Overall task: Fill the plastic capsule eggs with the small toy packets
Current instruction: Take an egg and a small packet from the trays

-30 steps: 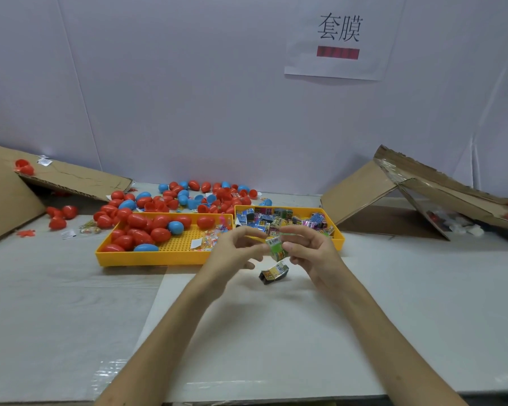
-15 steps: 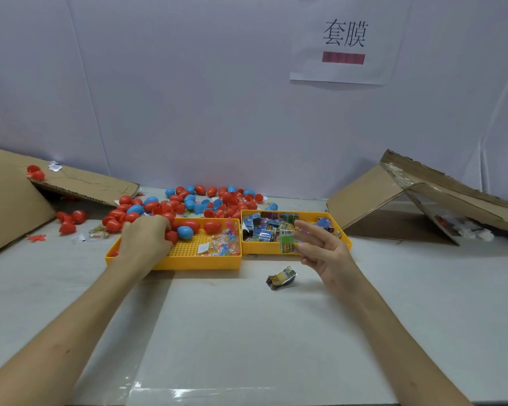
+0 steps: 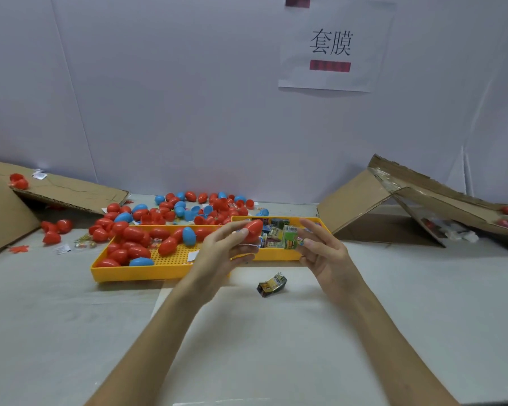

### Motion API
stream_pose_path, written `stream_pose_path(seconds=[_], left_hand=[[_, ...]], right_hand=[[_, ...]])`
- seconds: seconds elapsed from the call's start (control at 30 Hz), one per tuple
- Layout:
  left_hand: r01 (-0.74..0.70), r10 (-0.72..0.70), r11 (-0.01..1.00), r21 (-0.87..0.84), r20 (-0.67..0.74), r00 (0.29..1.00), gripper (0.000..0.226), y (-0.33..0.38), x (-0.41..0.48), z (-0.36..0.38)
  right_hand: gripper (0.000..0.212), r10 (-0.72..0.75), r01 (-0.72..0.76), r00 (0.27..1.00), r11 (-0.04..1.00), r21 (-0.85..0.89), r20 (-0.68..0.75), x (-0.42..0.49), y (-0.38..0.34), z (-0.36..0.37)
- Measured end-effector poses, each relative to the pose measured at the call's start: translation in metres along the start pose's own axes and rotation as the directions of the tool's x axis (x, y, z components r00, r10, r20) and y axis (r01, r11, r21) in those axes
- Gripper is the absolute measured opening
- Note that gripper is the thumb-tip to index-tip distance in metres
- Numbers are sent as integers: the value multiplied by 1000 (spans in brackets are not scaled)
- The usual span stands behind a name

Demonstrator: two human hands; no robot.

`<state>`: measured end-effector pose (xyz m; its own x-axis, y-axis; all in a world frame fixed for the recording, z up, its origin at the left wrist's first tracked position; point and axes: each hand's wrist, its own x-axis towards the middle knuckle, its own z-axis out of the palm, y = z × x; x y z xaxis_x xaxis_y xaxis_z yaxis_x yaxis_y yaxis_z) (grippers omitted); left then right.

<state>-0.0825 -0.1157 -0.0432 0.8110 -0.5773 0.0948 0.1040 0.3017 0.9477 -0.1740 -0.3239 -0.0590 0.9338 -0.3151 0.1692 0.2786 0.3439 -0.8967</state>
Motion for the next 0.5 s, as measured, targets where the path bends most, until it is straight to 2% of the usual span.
stream_pose_path(seconds=[0.1,0.2,0.43,0.5], left_hand=[[106,-102,981,-165,34,994,25,-10,-4,1],[166,-153,950,-264,66,986,37,-12,-8,-1],[153,-127,923,-353,94,987,45,-15,-11,0],[117,-92,940,-321,91,992,43,-15,-11,2]], right_hand=[[41,0,0,1000,1000,-17,9,0,0,2],[42,1,0,1000,999,-36,14,-1,1,3],[36,5,-5,1000,999,-50,0,-3,-2,6],[36,4,-4,1000,998,-59,5,-4,-3,6]])
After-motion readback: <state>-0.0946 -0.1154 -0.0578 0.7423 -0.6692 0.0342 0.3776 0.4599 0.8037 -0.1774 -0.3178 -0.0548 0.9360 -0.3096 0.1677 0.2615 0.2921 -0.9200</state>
